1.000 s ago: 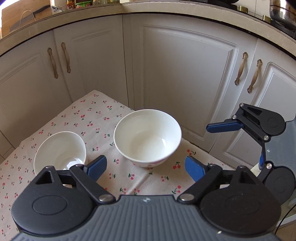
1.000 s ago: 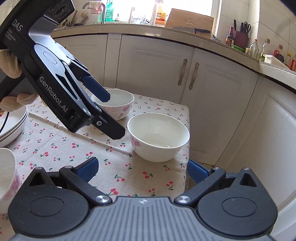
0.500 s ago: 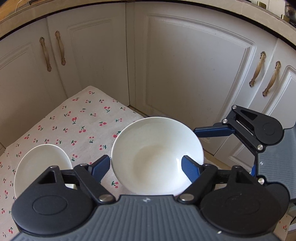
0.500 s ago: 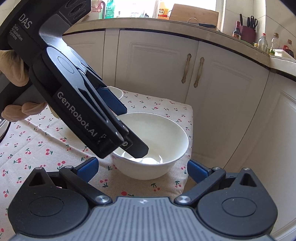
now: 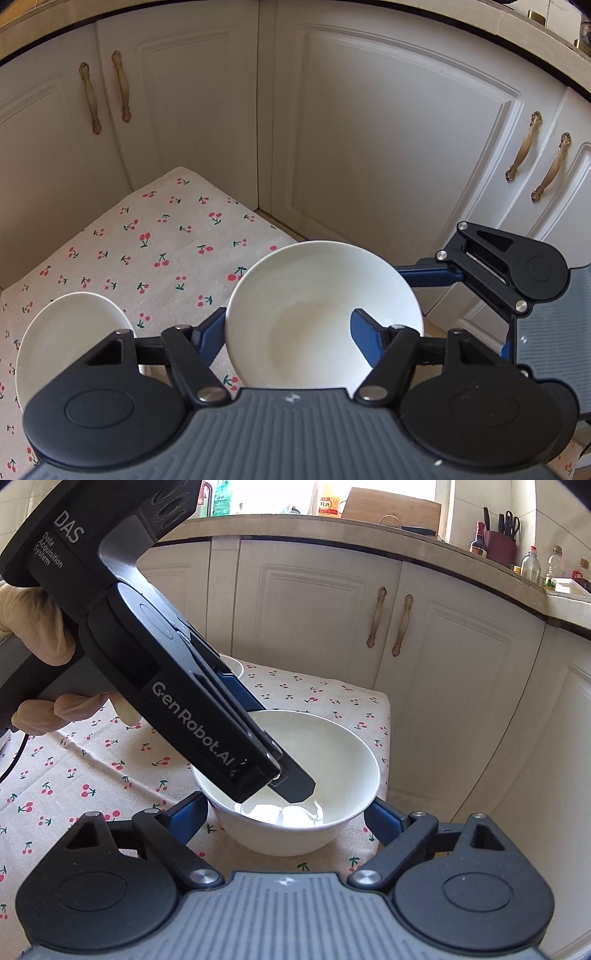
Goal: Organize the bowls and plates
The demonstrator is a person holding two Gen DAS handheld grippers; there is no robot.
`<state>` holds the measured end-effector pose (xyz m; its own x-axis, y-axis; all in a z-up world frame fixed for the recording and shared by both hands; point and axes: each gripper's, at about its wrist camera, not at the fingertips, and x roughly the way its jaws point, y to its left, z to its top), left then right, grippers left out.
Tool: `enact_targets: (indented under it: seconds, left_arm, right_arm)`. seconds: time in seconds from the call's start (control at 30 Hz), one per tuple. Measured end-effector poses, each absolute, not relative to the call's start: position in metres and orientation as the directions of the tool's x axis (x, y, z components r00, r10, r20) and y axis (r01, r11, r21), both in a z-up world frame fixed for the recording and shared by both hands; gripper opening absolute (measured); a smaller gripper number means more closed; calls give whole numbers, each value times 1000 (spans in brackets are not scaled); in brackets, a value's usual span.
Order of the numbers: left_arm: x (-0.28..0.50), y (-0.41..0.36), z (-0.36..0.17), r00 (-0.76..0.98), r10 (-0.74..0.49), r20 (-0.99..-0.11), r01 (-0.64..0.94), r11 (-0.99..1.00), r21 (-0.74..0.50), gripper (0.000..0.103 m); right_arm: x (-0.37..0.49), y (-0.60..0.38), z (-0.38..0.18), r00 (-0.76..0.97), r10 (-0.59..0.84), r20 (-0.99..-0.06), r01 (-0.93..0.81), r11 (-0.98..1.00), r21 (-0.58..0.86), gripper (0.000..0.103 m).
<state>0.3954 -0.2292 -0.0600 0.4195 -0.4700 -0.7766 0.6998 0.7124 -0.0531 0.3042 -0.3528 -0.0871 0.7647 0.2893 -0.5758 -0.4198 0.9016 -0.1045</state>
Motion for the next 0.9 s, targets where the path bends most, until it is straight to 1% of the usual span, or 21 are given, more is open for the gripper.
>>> enact_targets:
  seconds: [0.43, 0.77, 0.9]
  left_arm:
    - [387, -228, -56, 424, -472, -773, 701, 711, -50, 69]
    - [351, -210, -32, 436, -481, -761, 708, 705, -41, 69]
    - [332, -199, -22, 443, -488, -752, 707, 706, -42, 69]
  right_arm:
    - [301, -346, -79, 752, 280, -597, -418, 903, -103, 94]
    - [271, -331, -51, 745, 296, -598, -439, 892, -105, 94]
    - [254, -324, -40, 737, 314, -598, -445, 892, -79, 94]
